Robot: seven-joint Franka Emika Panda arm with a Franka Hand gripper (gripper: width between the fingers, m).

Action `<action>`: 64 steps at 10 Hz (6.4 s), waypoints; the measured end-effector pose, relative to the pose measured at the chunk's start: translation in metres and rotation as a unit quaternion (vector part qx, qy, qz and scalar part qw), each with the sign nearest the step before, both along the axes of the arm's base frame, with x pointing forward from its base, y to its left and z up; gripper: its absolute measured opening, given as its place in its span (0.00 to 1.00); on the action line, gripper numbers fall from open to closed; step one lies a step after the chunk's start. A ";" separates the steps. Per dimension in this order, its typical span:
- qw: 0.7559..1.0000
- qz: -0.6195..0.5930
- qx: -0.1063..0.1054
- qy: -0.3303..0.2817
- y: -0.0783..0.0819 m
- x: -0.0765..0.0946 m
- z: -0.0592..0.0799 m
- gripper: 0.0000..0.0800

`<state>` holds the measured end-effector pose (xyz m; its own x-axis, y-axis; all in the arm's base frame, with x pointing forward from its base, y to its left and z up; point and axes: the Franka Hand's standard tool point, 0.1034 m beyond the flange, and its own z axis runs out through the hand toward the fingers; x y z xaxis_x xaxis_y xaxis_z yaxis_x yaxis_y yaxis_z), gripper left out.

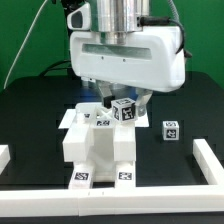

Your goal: Assemble chair

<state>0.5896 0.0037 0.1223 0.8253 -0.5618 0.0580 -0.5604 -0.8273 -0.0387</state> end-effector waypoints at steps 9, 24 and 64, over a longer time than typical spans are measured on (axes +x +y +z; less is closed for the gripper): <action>0.946 0.322 -0.043 -0.001 0.000 -0.007 0.000 0.78; 0.943 -0.330 0.034 0.009 0.004 -0.007 -0.002 0.35; 0.987 0.161 -0.018 0.000 0.013 -0.013 -0.009 0.81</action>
Offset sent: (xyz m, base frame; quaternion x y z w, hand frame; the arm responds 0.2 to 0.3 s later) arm 0.0000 0.0000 0.0000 0.0000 0.0000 -0.1938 0.9810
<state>0.5768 0.0169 0.1130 0.9608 -0.2676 0.0732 -0.2679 -0.9634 -0.0051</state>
